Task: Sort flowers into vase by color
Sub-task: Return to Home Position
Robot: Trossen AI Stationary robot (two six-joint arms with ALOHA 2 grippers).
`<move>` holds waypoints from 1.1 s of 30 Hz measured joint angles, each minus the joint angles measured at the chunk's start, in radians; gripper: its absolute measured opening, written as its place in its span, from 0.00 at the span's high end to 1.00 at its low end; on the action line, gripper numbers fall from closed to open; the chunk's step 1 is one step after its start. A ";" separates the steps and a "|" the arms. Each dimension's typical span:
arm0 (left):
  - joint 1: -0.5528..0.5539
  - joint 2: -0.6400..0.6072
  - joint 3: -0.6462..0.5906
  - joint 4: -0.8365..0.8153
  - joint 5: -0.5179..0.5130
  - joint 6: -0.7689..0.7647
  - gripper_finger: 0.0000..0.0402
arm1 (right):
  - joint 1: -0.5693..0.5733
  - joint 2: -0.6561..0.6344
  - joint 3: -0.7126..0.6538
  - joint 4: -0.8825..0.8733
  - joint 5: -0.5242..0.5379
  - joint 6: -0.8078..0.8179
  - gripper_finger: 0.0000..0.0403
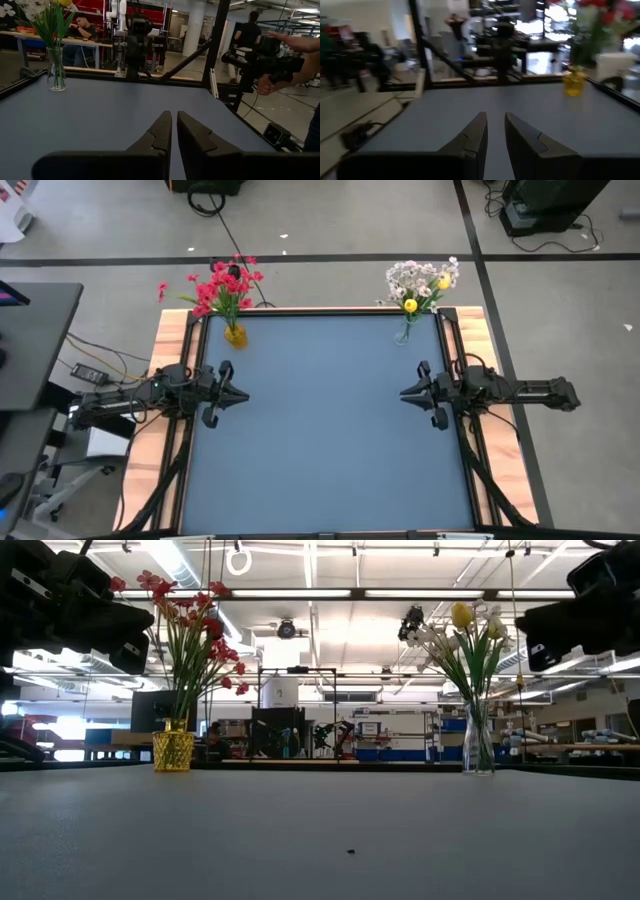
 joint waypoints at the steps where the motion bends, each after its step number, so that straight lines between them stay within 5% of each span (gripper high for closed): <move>1: 0.000 0.000 0.000 0.000 0.000 0.000 0.91 | 0.000 0.001 0.000 -0.002 0.025 0.004 0.81; 33: 0.000 0.000 0.000 0.004 0.000 0.000 0.91 | 0.000 0.022 0.000 -0.012 0.078 0.040 0.81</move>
